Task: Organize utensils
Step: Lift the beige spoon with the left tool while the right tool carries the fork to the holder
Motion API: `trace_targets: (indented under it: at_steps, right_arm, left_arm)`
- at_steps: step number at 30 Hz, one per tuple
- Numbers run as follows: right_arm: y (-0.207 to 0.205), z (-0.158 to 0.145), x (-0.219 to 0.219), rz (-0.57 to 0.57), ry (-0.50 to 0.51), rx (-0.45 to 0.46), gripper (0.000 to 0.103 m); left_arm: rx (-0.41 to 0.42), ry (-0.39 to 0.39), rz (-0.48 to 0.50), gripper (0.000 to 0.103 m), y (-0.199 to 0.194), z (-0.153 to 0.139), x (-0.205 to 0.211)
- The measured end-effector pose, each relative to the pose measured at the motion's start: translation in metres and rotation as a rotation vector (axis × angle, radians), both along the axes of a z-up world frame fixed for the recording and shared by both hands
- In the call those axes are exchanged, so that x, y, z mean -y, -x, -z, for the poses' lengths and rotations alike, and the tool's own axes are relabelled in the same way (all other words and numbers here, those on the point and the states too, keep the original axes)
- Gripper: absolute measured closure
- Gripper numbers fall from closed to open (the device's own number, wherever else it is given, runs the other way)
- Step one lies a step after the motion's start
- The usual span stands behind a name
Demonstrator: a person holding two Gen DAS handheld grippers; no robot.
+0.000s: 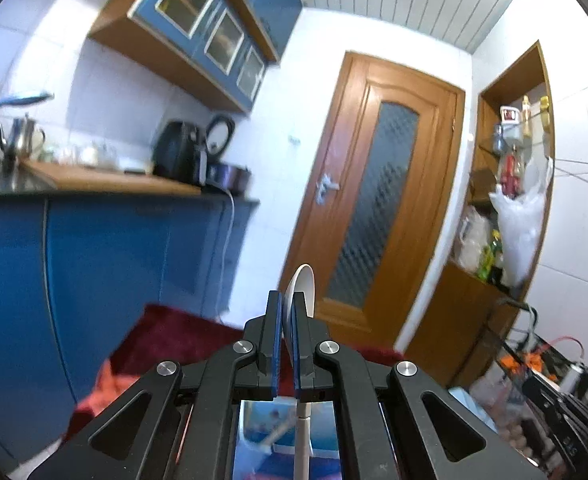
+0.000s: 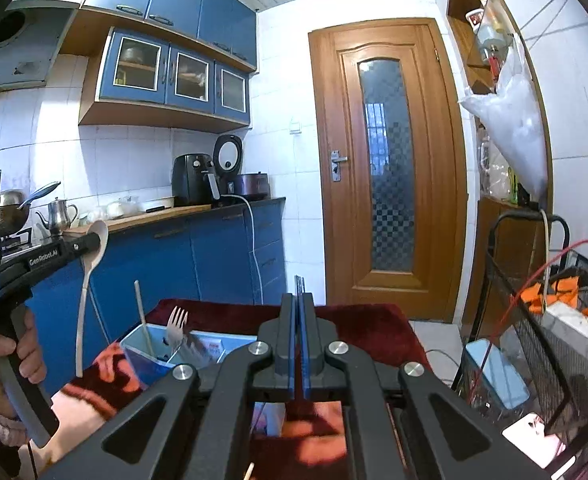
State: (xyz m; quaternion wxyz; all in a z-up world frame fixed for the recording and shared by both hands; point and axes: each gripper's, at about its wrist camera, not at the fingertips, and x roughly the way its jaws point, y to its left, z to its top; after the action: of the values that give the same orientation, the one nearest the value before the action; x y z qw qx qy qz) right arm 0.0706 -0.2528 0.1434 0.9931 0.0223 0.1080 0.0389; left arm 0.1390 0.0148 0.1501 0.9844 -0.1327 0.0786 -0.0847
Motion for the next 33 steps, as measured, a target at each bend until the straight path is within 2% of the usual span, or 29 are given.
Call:
trace_targets:
  at_steps: [7,13,20,25,33]
  right_arm:
    - [-0.014,-0.014,-0.006,0.026,0.047,0.065,0.1]
    - [-0.03,-0.024,-0.009,0.042,0.065,0.099,0.1]
    - [-0.052,-0.025,-0.013,0.043,0.067,0.101,0.1]
    - [-0.063,-0.02,-0.024,0.054,0.126,0.12,0.1]
    - [-0.074,-0.003,-0.035,0.026,0.171,0.096,0.1]
  left_arm:
    - [0.102,-0.002,-0.085,0.099,-0.019,-0.014,0.001]
    - [0.156,-0.014,-0.139,0.099,-0.036,-0.005,0.005]
    - [0.155,-0.037,-0.183,0.099,-0.05,0.019,0.008]
    - [0.145,-0.035,-0.199,0.099,-0.053,0.033,0.004]
    - [0.113,-0.051,-0.205,0.099,-0.054,0.047,0.005]
